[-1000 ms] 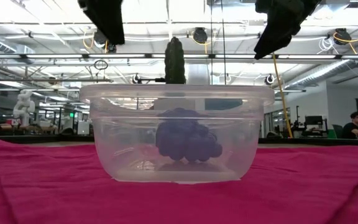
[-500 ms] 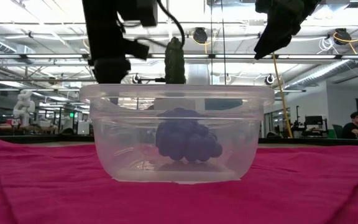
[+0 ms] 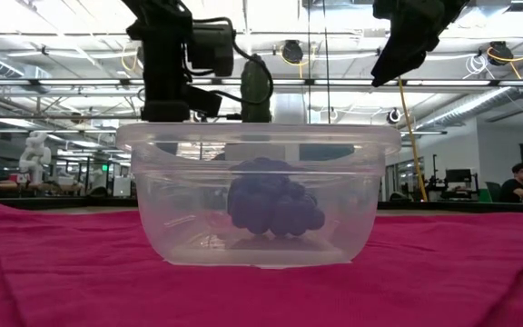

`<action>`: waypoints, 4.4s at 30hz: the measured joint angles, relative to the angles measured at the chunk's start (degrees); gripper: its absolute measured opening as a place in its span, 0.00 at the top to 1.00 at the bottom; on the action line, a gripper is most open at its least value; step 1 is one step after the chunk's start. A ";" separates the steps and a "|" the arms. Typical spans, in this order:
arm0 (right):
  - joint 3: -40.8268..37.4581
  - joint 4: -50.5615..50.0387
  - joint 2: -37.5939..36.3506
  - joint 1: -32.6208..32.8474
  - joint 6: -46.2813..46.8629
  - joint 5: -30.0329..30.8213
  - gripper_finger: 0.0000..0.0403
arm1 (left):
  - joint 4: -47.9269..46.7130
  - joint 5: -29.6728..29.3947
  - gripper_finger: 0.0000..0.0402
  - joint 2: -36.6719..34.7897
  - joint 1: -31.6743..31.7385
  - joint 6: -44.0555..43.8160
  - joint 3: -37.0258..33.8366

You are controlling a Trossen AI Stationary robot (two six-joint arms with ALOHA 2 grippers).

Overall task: Pick and placing Produce into tupperware
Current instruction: Put the left strawberry into the transparent bin

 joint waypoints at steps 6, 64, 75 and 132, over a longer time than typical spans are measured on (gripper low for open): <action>0.00 -0.42 0.00 0.00 0.00 0.00 0.37 | -0.01 2.32 0.38 -0.01 2.90 3.69 0.00; 0.00 -0.38 0.00 0.00 1.09 -0.07 0.37 | 3.46 2.21 0.12 0.05 5.23 9.34 -5.72; 0.00 0.47 0.00 0.00 1.11 -0.07 0.37 | 10.78 0.14 0.12 0.07 5.19 11.45 -10.51; 0.00 0.74 0.00 -0.01 0.01 -0.04 0.37 | 14.49 9.78 0.12 -0.02 8.88 17.84 -10.56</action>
